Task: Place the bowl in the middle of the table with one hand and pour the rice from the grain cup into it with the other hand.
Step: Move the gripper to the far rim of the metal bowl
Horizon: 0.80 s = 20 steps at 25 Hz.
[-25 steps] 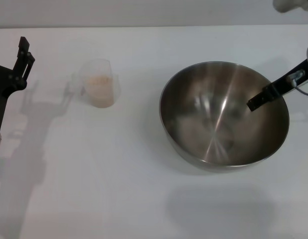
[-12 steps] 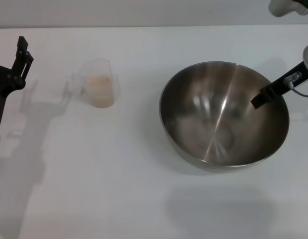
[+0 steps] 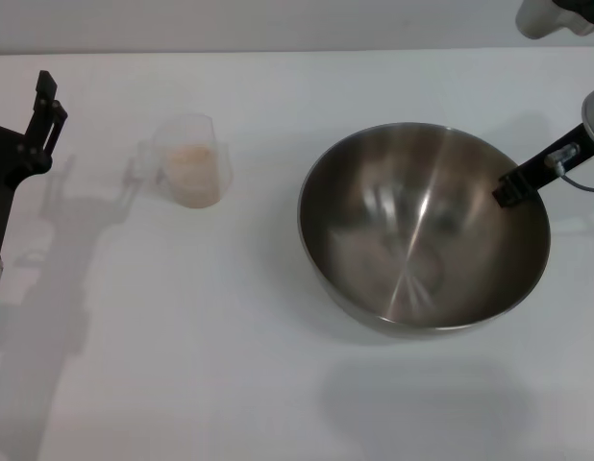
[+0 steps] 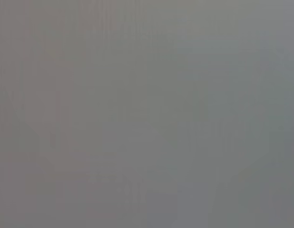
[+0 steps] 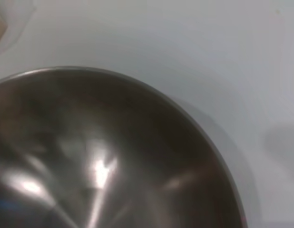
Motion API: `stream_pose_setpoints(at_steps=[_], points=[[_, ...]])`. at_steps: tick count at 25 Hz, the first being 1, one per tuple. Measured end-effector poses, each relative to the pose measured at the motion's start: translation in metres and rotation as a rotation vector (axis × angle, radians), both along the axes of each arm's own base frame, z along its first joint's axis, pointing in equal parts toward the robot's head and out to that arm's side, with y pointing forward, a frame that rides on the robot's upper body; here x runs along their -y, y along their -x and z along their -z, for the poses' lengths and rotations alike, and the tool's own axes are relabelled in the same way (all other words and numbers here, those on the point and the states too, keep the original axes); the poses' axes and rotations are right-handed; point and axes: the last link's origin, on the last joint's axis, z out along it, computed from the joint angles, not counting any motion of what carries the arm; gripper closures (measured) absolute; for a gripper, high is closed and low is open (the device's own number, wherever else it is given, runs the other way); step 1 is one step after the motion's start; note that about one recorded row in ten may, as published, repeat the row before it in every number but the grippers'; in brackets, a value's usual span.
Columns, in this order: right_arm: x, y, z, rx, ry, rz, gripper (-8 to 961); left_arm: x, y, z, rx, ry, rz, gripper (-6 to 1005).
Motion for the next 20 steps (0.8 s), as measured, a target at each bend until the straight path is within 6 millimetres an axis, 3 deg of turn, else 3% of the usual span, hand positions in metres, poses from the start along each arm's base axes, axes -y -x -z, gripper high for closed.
stream_pose_setpoints(at_steps=[3,9,20], points=[[0.0,0.002,-0.003,-0.01,-0.015,-0.011,915,0.0,-0.001,0.0,0.003,0.0,0.003,198],[-0.002,0.015,-0.011,-0.059,-0.056,-0.056,917,0.001,-0.002,0.0,0.005,-0.006,0.01,199],[-0.007,0.032,-0.006,-0.146,-0.068,-0.118,917,0.007,-0.003,-0.002,0.013,-0.025,0.03,200]])
